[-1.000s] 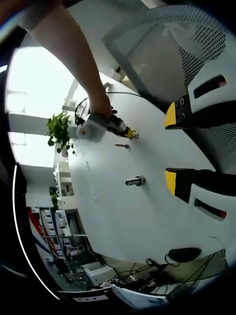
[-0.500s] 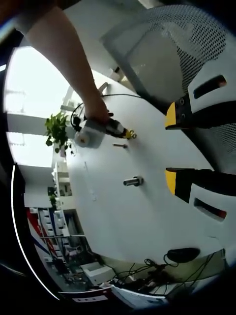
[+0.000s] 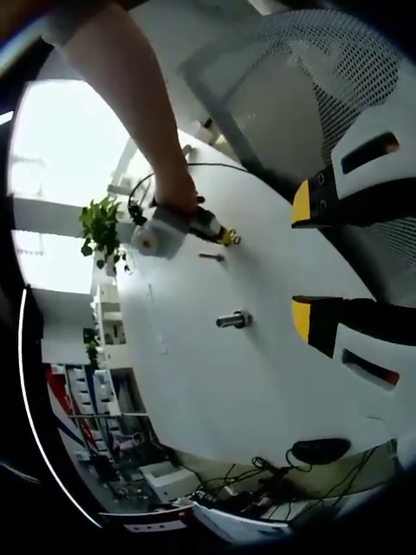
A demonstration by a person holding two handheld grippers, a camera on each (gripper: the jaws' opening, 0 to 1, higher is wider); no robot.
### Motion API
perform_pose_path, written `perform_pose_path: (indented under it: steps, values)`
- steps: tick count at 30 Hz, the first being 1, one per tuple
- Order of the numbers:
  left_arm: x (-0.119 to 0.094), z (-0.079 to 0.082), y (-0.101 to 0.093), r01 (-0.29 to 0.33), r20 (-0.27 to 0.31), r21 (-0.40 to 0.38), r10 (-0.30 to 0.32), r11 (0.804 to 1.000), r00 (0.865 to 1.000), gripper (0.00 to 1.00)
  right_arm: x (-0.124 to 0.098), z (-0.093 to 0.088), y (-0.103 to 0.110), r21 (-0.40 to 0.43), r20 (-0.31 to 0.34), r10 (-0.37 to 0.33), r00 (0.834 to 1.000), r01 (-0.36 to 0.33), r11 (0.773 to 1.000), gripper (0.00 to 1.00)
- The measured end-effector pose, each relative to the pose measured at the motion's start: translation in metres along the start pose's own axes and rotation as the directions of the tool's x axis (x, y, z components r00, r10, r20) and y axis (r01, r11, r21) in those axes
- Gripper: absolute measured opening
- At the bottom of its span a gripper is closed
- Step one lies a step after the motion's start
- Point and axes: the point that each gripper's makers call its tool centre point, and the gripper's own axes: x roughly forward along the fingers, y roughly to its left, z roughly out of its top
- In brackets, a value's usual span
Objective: Place the washer onto the threaded stud by aligning its center hole with the stud, sliding it down to the base, and recovering from edge contact or off-axis alignment until the washer reaches the visible bottom stop.
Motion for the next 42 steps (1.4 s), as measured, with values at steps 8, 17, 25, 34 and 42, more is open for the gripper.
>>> perform_pose_path:
  steps: [8,17,25,34,42]
  values:
    - [0.000,-0.001,0.001,-0.004,-0.006,0.003,0.004,1.000,1.000,0.29,-0.002,0.000,0.001,-0.010,0.059,-0.005,0.998,0.005,1.000,0.14]
    - [0.000,-0.001,0.001,-0.007,-0.009,0.007,0.007,1.000,1.000,0.29,-0.002,0.002,-0.002,0.033,0.099,0.009,0.995,-0.012,0.999,0.13]
    - [0.000,-0.001,0.001,-0.003,-0.011,0.012,0.003,1.000,1.000,0.29,-0.009,0.006,0.001,0.041,0.126,0.017,0.992,-0.023,0.999,0.13]
    - [0.001,0.000,0.000,0.003,-0.008,0.014,-0.003,1.000,1.000,0.29,-0.028,0.020,-0.009,0.042,0.187,-0.002,0.982,-0.006,0.999,0.13]
    - [0.000,0.001,0.000,0.000,0.001,0.013,0.000,1.000,1.000,0.29,-0.050,0.036,-0.021,0.053,0.238,-0.035,0.971,0.023,0.998,0.13]
